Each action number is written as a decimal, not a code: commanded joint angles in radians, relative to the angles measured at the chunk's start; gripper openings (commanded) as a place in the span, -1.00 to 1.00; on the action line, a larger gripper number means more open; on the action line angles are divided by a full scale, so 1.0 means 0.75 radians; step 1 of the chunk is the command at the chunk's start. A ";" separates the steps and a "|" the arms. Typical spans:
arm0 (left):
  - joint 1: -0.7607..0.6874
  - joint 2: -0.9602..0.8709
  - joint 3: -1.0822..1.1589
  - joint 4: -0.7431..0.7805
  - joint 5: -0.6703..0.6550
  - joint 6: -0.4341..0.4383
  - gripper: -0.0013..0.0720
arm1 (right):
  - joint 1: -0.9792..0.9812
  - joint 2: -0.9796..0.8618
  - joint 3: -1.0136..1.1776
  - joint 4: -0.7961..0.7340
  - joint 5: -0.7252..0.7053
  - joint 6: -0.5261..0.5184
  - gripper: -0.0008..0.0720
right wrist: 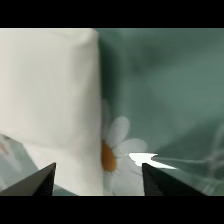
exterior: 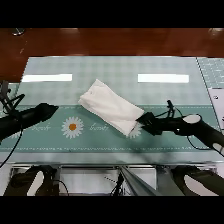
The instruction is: Fold the shirts.
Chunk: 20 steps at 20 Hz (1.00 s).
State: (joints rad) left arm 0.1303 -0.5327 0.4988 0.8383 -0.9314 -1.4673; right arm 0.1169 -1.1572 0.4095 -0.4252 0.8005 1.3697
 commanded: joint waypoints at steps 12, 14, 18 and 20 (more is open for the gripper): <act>-0.166 -0.038 -0.001 -0.011 0.031 0.001 -0.90 | 0.182 -0.382 1.265 -0.493 0.444 0.022 -0.92; -0.166 -0.038 -0.001 -0.011 0.031 0.000 -0.90 | 0.176 -0.382 1.535 -0.624 0.567 0.069 -0.92; -0.166 -0.038 -0.001 -0.012 0.030 0.000 -0.90 | 0.060 -0.382 1.994 -0.834 0.809 0.228 -0.92; -0.166 -0.038 -0.001 -0.011 -0.006 0.001 -0.90 | -0.055 -0.376 2.126 -0.841 0.942 0.268 -0.92</act>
State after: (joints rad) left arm 0.0063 -0.5613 0.4988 0.8295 -0.9134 -1.4673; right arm 0.1593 -1.4425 1.8145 -0.9680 1.3403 1.4940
